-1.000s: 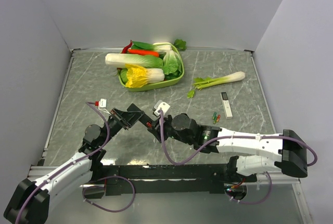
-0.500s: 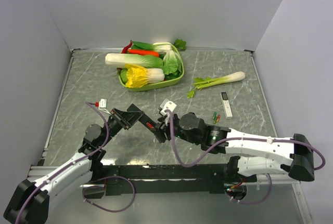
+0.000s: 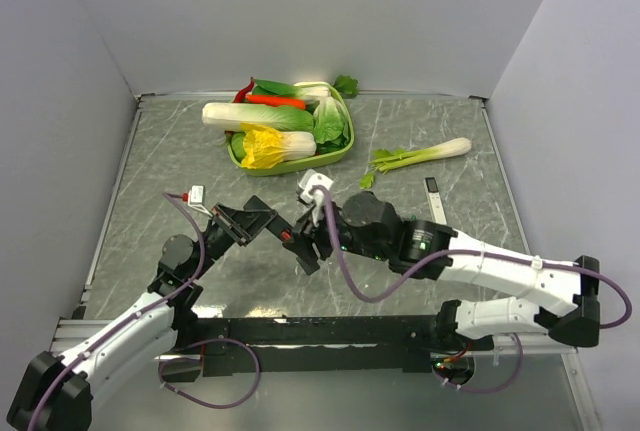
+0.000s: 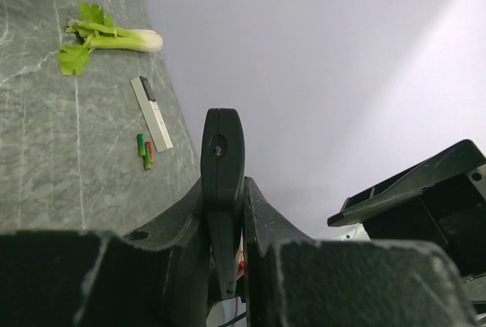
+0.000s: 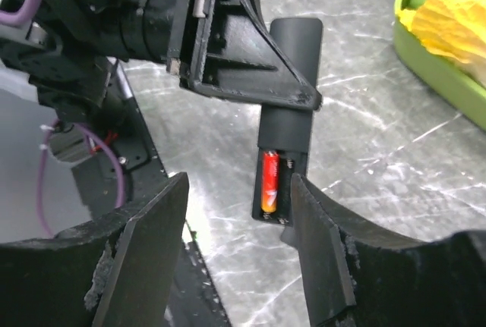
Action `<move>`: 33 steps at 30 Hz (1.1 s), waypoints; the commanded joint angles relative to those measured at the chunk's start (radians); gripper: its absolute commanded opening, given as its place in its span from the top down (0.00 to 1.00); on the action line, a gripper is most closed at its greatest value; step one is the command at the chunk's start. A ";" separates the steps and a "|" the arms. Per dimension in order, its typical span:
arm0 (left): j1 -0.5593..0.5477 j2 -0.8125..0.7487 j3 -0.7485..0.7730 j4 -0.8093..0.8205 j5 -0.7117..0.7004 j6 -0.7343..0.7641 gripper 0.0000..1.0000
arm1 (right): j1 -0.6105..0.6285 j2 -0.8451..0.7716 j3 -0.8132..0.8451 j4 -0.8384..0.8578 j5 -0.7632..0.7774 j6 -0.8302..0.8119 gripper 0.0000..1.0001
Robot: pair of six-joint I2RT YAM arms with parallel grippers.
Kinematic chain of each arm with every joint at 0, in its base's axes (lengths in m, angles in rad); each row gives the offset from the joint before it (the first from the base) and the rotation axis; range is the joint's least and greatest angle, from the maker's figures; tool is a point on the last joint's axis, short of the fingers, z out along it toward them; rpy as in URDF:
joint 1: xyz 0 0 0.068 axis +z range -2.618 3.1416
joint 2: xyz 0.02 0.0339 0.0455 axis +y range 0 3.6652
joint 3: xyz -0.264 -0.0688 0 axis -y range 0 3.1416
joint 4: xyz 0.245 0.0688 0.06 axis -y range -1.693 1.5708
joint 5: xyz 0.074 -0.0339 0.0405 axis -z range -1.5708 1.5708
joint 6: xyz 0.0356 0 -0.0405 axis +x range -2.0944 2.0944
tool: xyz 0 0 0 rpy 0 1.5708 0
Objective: Load the batteries into the remote control
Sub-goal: Load the battery into the remote control.
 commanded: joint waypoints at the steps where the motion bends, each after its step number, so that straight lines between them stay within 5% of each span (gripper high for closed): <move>1: 0.001 -0.022 0.068 -0.043 0.010 -0.029 0.99 | -0.006 0.102 0.191 -0.252 -0.036 0.096 0.37; 13: 0.001 -0.042 0.080 -0.091 0.010 -0.056 0.99 | -0.008 0.298 0.419 -0.501 0.071 0.151 0.47; 22: 0.001 -0.023 0.085 -0.083 0.022 -0.058 0.99 | -0.024 0.369 0.470 -0.501 0.079 0.116 0.68; 33: 0.000 -0.012 0.085 -0.072 0.036 -0.055 0.99 | -0.044 0.426 0.505 -0.501 0.055 0.104 0.69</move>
